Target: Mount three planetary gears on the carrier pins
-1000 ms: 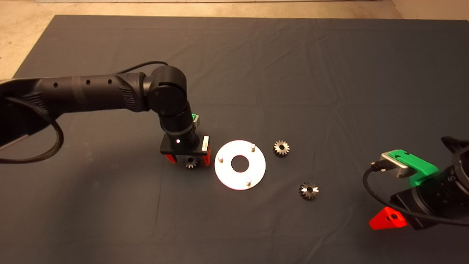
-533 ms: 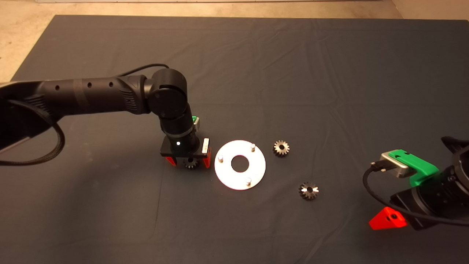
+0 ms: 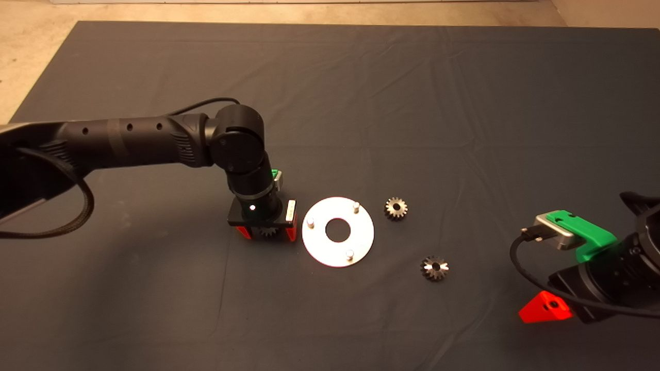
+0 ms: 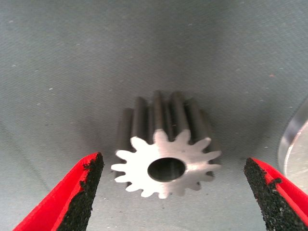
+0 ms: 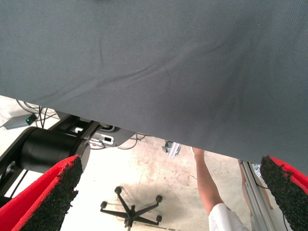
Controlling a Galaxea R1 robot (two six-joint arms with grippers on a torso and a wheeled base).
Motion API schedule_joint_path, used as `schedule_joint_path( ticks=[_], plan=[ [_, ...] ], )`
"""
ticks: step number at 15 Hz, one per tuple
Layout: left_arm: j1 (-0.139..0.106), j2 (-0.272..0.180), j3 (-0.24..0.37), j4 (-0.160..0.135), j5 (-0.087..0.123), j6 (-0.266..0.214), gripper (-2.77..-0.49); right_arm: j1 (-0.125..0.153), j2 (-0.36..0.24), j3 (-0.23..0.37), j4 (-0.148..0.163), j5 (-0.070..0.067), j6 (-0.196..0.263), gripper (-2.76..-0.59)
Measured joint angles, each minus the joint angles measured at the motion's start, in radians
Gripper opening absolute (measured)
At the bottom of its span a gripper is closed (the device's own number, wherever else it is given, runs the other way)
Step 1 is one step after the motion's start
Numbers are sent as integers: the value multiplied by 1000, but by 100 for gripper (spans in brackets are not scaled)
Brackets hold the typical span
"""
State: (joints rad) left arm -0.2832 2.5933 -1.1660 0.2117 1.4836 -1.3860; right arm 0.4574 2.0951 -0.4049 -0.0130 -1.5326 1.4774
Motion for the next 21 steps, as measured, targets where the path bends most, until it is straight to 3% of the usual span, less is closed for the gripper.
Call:
schedule_joint_path(
  ticks=[5,8,18,21],
  plan=[
    [0,-1,-13,20,-7,25,-117,0,0,0,0,0,0,-61],
    [0,0,-13,20,-10,33,-132,0,0,0,0,0,0,-61],
    [-5,3,-13,21,-10,45,-133,0,2,0,0,0,0,-61],
    [-6,3,-13,21,-10,45,-146,0,2,0,0,0,0,-61]
  ],
)
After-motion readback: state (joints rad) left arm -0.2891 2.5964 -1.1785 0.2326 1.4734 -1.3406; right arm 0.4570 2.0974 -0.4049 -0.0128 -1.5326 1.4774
